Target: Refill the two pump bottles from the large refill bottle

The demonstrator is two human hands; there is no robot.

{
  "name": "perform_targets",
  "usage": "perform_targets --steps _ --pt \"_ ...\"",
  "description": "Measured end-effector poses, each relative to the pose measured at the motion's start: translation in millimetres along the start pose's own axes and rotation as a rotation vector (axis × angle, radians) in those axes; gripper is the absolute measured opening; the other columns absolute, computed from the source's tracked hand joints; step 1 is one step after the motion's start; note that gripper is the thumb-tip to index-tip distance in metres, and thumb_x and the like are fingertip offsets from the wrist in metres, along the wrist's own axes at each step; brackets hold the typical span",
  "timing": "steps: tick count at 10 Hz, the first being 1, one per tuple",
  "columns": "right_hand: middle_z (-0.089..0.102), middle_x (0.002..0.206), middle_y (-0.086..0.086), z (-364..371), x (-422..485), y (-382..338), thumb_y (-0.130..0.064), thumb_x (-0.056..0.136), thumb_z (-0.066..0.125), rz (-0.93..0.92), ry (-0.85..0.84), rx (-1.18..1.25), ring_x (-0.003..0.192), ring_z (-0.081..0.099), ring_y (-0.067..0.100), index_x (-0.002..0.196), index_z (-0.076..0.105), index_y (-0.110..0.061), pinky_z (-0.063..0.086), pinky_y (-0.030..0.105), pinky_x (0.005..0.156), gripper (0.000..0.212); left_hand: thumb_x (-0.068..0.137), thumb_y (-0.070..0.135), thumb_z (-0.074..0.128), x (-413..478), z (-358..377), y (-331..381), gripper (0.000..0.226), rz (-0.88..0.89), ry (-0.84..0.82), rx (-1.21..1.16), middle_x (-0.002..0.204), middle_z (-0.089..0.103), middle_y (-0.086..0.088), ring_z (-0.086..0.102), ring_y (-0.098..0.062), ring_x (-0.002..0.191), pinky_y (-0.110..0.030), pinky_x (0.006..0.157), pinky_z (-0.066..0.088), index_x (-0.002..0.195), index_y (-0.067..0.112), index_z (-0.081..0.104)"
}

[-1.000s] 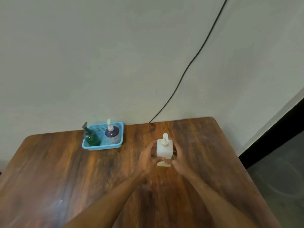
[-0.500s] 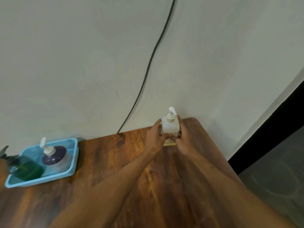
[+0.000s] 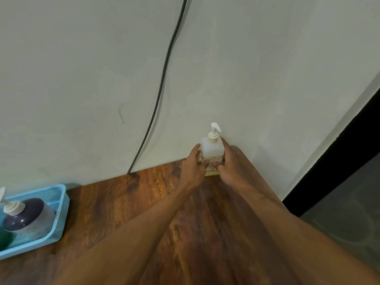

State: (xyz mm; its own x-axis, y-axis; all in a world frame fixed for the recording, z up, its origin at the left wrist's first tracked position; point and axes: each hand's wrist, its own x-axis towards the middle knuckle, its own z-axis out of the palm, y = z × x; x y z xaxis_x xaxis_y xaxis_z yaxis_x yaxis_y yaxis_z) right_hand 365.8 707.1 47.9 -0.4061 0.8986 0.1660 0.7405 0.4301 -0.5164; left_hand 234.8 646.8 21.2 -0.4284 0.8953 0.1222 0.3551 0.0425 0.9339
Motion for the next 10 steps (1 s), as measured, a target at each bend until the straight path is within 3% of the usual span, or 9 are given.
perform_targets --steps 1,2,3,4,6,7,8,9,10 --pt "0.063 0.123 -0.002 -1 1 -2 -0.037 0.081 0.073 0.014 -0.003 0.016 0.112 0.061 0.022 0.153 0.024 -0.042 0.057 0.043 0.092 0.087 0.092 0.010 0.063 1 -3 3 0.064 0.001 -0.050 0.008 0.131 0.058 0.008 0.058 -0.015 0.122 -0.047 0.102 0.052 0.149 0.021 0.038" --pt "0.063 0.115 -0.004 0 0 0 -0.035 0.079 0.073 0.001 0.019 -0.023 0.105 0.063 0.019 0.142 0.038 -0.042 0.060 0.038 0.084 0.073 0.092 0.011 0.065 -2 -3 2 0.066 0.006 -0.101 0.035 0.124 0.056 0.016 0.051 0.004 0.112 -0.038 0.100 0.052 0.149 0.025 0.035" --pt "0.062 0.107 -0.007 3 2 2 -0.037 0.078 0.069 -0.021 0.030 -0.067 0.098 0.065 0.018 0.130 0.047 -0.041 0.060 0.035 0.076 0.057 0.094 0.008 0.062 -1 -3 -2 0.068 0.036 -0.098 0.074 0.129 0.056 0.015 0.046 0.005 0.115 -0.035 0.099 0.052 0.151 0.026 0.031" --pt "0.065 0.107 -0.007 8 7 4 -0.039 0.078 0.070 -0.024 0.055 -0.108 0.098 0.065 0.018 0.132 0.045 -0.041 0.061 0.034 0.075 0.060 0.090 -0.003 0.055 3 -4 -4 0.074 0.055 -0.095 0.096 0.137 0.057 0.006 0.051 -0.008 0.125 -0.035 0.100 0.052 0.152 0.026 0.028" --pt "0.068 0.109 -0.008 13 5 0 -0.039 0.080 0.070 -0.044 0.077 -0.091 0.100 0.067 0.017 0.127 0.056 -0.031 0.060 0.032 0.081 0.049 0.089 -0.007 0.051 -13 -5 -13 0.059 0.078 0.015 0.097 0.114 0.057 0.024 0.056 0.013 0.100 0.001 0.081 0.041 0.139 0.023 0.048" --pt "0.070 0.107 -0.012 14 -2 2 -0.046 0.076 0.070 -0.038 0.097 -0.133 0.097 0.068 0.013 0.112 0.062 -0.032 0.061 0.030 0.079 0.040 0.088 -0.006 0.055 -18 -5 -15 0.059 0.082 -0.046 0.129 0.125 0.056 0.017 0.052 0.002 0.114 0.002 0.084 0.039 0.142 0.018 0.048" --pt "0.069 0.119 -0.005 18 3 4 -0.043 0.086 0.069 0.006 0.075 -0.107 0.107 0.066 0.018 0.123 0.060 -0.029 0.057 0.029 0.088 0.041 0.087 -0.006 0.056 -16 -5 -14 0.062 0.080 -0.102 0.128 0.128 0.056 0.014 0.053 -0.004 0.120 -0.008 0.095 0.042 0.143 0.020 0.047" --pt "0.059 0.137 0.003 11 2 -2 -0.025 0.099 0.062 0.049 -0.034 0.013 0.126 0.056 0.025 0.142 0.050 -0.012 0.037 0.007 0.087 0.046 0.087 -0.008 0.054 -21 -11 -10 0.068 0.075 -0.165 0.121 0.130 0.054 0.017 0.052 0.001 0.117 -0.001 0.090 0.039 0.146 0.024 0.042" --pt "0.059 0.134 -0.003 15 -8 5 -0.027 0.096 0.067 -0.032 0.040 0.016 0.127 0.054 0.018 0.138 0.052 -0.017 0.036 0.005 0.091 0.046 0.091 -0.005 0.054 -41 -24 -10 0.075 0.037 -0.167 0.153 0.131 0.047 0.019 0.053 0.007 0.102 0.000 0.086 0.039 0.155 0.025 0.029"
